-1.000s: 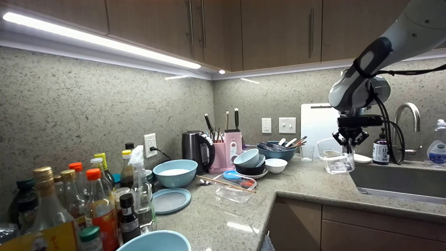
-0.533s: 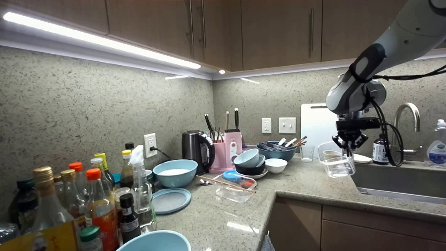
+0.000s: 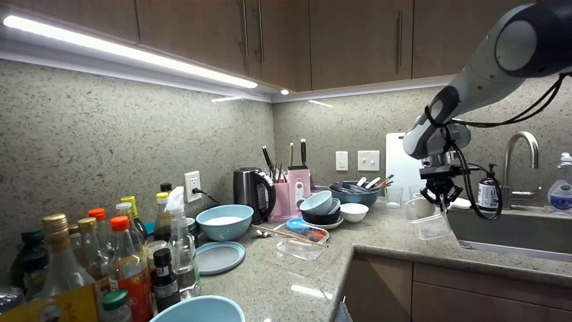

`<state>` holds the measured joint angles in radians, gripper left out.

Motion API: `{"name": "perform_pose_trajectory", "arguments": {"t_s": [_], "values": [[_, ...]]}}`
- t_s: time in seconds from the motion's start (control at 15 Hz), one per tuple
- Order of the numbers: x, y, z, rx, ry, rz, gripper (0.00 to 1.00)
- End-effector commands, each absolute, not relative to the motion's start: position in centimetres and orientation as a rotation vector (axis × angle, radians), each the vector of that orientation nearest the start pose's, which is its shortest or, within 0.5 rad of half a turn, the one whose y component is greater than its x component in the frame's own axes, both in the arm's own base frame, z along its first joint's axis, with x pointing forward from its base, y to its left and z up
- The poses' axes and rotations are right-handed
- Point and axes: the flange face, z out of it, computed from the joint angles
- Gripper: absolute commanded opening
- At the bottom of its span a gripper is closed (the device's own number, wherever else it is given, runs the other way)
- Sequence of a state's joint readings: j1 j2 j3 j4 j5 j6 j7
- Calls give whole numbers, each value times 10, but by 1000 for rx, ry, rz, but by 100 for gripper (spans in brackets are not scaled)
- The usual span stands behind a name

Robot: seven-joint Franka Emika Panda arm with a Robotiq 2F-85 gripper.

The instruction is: Remove the clear bowl from the blue bowl and set it down on the right side of the counter

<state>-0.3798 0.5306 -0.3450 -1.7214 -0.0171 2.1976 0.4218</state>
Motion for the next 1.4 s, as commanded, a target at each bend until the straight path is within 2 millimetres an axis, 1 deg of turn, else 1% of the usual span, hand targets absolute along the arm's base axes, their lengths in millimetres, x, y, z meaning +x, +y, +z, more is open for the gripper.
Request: {"name": "perform_pose_trajectory", "arguments": {"t_s": [0.0,0.2,0.27,0.33,0.47,0.73,0.87,1.0,1.13,1.33], "values": [[524,-443,276,-2755,1880,241,7],[525,-454,263,-2698,2021,370,7],[526,-456,262,-2677,2046,404,32],[527,-459,261,-2662,2065,431,34],[530,-462,261,-2640,2096,478,44],[533,-470,262,-2604,2118,560,70],[533,-473,266,-2598,2131,598,83],[533,-467,283,-2635,2154,572,96],[534,-454,311,-2704,2124,427,100],[542,-429,353,-2824,2047,143,100]]}}
